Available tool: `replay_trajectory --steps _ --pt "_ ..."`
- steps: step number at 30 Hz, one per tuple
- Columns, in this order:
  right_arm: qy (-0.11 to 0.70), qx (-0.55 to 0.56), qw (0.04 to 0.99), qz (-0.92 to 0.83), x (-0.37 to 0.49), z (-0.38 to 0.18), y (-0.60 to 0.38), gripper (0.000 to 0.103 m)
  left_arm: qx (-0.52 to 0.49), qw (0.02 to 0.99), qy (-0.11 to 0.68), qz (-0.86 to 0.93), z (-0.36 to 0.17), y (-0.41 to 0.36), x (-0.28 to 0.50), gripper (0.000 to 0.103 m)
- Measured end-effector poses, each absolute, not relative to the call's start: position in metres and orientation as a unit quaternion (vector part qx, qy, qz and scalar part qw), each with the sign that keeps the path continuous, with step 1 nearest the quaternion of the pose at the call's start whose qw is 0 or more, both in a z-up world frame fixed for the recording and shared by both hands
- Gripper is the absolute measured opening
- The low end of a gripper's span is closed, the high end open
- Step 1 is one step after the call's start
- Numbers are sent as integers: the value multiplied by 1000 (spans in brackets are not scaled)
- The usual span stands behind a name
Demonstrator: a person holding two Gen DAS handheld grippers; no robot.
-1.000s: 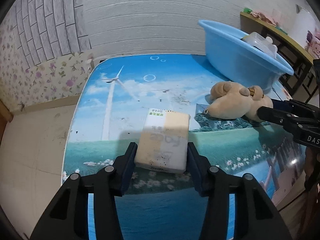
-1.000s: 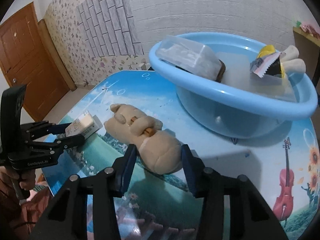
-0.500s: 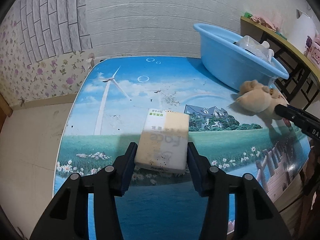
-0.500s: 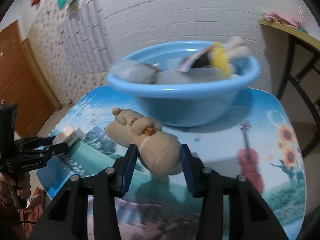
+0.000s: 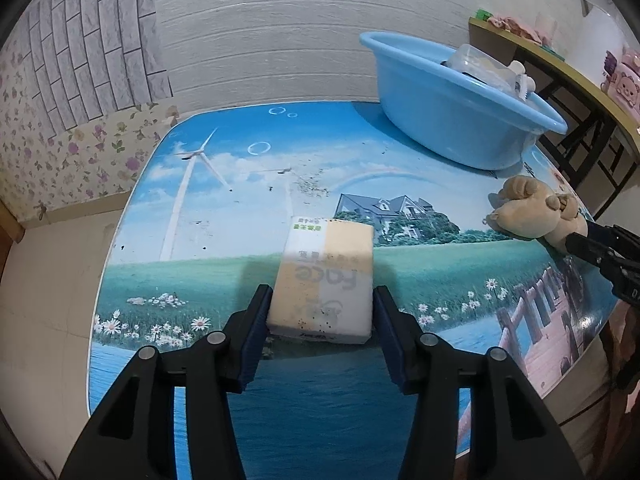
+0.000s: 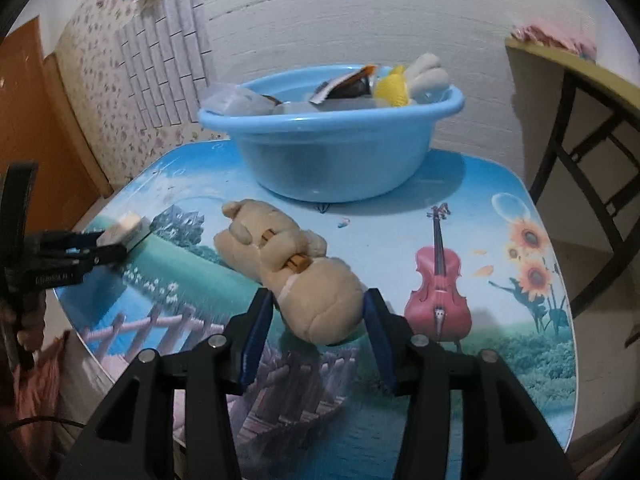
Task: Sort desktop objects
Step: 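Grasp the Face tissue pack with the left tool while the right tool grasps the tan plush dog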
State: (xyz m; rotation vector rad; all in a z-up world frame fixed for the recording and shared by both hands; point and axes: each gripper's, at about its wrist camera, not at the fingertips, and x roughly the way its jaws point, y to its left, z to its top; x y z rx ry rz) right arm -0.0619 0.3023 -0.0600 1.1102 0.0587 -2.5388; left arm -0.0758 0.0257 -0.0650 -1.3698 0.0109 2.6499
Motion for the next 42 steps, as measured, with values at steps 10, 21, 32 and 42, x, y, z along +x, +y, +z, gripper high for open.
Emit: replay_trajectory --steps 10,21,32,42 --pt "-8 368 227 -902 -56 -50 301 53 -459 80 1 885 -65 26 -75 58" --pt "-7 393 202 -897 -72 -68 299 44 -447 74 15 891 -67 29 -74 62" --pt "-5 358 123 -926 -63 -51 330 42 -443 57 7 895 -67 23 -76 46" --pt "21 390 87 -916 -49 -60 339 44 -442 47 -8 896 -63 22 -79 46"
